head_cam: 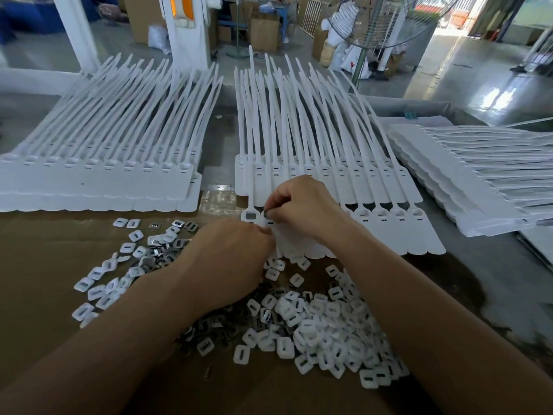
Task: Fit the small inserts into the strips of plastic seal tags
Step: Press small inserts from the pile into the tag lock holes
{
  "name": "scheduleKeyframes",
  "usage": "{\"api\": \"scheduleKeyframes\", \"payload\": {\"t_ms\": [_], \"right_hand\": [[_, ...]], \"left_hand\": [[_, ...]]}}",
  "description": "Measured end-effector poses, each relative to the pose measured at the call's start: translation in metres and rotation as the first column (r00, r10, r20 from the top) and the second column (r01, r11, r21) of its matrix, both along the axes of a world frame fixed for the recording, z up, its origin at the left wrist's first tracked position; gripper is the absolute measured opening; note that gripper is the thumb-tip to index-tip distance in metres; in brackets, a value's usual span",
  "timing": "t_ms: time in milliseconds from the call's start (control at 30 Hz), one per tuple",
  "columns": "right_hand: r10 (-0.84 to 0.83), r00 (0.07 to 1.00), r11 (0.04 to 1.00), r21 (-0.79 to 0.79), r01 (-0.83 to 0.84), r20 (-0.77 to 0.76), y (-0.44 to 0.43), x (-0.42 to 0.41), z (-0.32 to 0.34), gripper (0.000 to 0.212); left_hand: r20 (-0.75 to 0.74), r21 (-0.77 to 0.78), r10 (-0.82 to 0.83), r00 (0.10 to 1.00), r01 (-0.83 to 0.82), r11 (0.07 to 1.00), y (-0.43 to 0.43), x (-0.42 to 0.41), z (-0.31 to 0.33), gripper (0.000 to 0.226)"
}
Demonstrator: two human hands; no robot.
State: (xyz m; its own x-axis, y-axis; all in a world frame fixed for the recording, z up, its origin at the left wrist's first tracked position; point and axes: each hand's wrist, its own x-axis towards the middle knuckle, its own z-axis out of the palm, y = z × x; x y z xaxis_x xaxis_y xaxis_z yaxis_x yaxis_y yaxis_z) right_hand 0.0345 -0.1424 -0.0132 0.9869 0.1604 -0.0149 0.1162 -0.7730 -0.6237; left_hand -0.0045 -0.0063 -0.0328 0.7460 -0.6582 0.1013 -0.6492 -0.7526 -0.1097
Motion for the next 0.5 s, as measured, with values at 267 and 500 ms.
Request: {"api": "scheduleKeyframes", "payload": {"t_ms": [267,500], "right_hand": [[0.034,0.999,0.995,-0.099,-0.032,0.012,0.0014,0.0034,-0.0019,0.017],[-0.028,0.998,0.997,-0.072,0.032,0.059,0.0001,0.0052,-0.0055,0.008]], "left_hand": [[-0.008,-0.002,-0.002,1.0,0.002,1.0,-0.0007,-0.0017,-0.0008,0.039],[-0.024,-0.016,-0.009,1.0,0.009,1.0,-0.0024,-0.003,0.0016,0.037]]}}
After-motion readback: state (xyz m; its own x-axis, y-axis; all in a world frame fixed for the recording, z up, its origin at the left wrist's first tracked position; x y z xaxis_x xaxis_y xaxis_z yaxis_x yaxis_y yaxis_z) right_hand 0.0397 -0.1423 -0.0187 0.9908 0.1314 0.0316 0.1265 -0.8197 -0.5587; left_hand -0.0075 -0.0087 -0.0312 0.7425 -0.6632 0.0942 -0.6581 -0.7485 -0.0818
